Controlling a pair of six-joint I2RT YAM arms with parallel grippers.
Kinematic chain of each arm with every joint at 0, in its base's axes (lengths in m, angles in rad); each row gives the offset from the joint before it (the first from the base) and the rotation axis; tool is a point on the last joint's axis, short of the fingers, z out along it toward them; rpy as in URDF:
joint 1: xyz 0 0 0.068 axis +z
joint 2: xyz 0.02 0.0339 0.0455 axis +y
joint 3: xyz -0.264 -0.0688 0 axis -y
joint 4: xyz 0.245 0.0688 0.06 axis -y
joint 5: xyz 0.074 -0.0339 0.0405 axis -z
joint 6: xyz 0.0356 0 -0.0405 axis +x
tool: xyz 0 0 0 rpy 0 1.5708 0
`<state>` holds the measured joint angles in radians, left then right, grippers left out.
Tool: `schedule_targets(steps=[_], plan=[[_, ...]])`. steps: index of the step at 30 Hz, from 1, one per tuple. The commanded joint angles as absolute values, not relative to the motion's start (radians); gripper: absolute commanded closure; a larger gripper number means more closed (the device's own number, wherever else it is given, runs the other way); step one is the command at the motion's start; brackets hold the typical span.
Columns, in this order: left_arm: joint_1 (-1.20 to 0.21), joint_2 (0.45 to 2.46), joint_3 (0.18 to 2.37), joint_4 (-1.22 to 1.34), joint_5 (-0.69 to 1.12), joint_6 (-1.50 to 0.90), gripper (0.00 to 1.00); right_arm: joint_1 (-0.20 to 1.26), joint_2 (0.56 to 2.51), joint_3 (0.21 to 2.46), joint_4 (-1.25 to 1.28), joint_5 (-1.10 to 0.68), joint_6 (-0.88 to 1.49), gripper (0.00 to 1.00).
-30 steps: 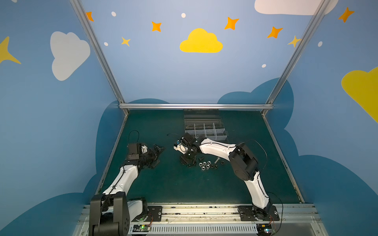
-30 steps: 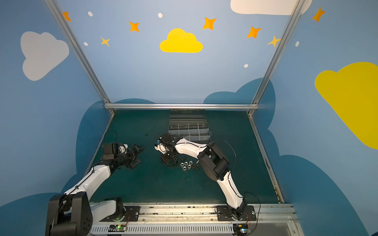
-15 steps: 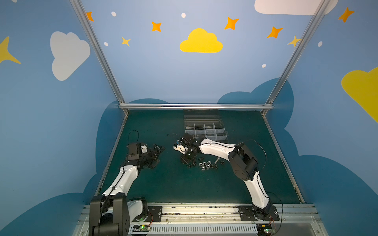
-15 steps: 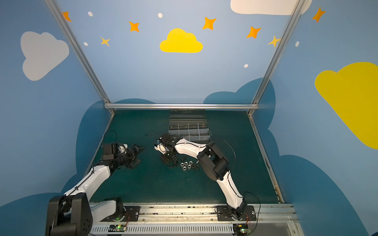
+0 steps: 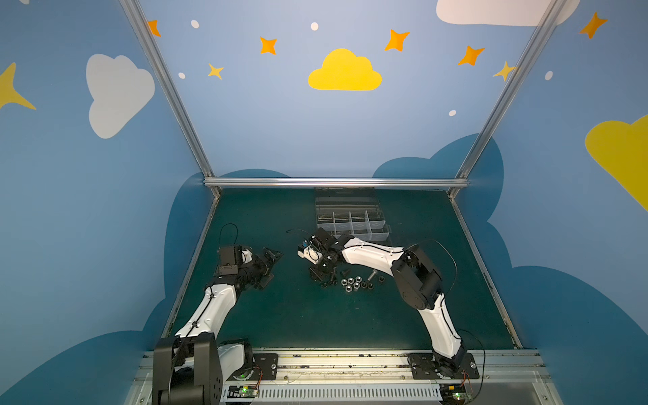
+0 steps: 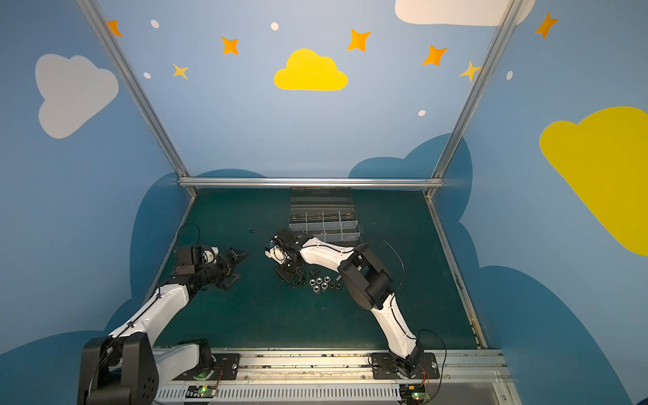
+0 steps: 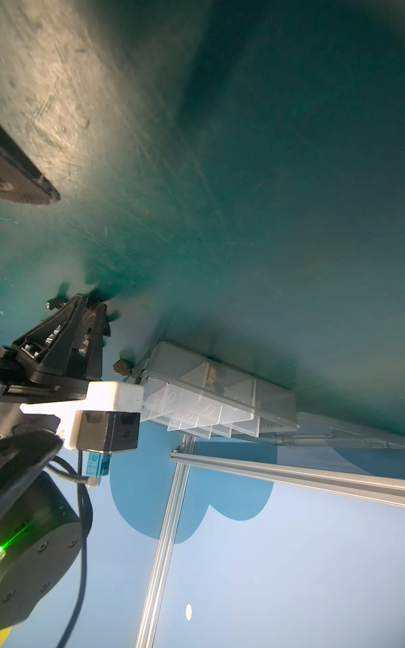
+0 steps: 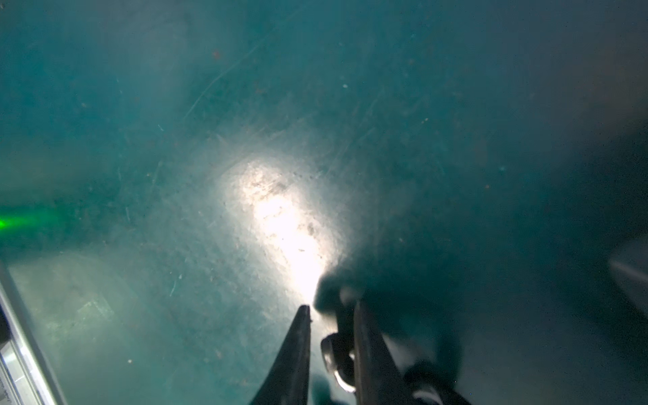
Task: Sort the screws and nuts into containers
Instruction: Pick up the nut from the center of the table.
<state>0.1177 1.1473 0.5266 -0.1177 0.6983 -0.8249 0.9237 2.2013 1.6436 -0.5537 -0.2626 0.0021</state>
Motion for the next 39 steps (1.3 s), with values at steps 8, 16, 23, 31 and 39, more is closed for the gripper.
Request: schedule_targets(steps=[8, 16, 23, 31, 39], plan=[[0.121, 1.12, 0.522, -0.14, 0.69, -0.819, 0.0, 0.913, 2.215, 1.609, -0.538, -0.268, -0.005, 0.81], [0.121, 1.113, 0.523, -0.147, 0.686, -0.821, 0.0, 0.903, 2.203, 1.596, -0.524, -0.275, -0.003, 0.92], [0.121, 1.113, 0.522, -0.148, 0.684, -0.819, 0.0, 0.884, 2.168, 1.599, -0.523, -0.304, 0.002, 1.0], [0.122, 1.117, 0.522, -0.145, 0.687, -0.816, 0.0, 0.828, 2.085, 1.648, -0.555, -0.337, -0.017, 1.0], [0.121, 1.124, 0.518, -0.137, 0.696, -0.816, 0.0, 0.729, 2.062, 1.749, -0.584, -0.324, -0.049, 1.0]])
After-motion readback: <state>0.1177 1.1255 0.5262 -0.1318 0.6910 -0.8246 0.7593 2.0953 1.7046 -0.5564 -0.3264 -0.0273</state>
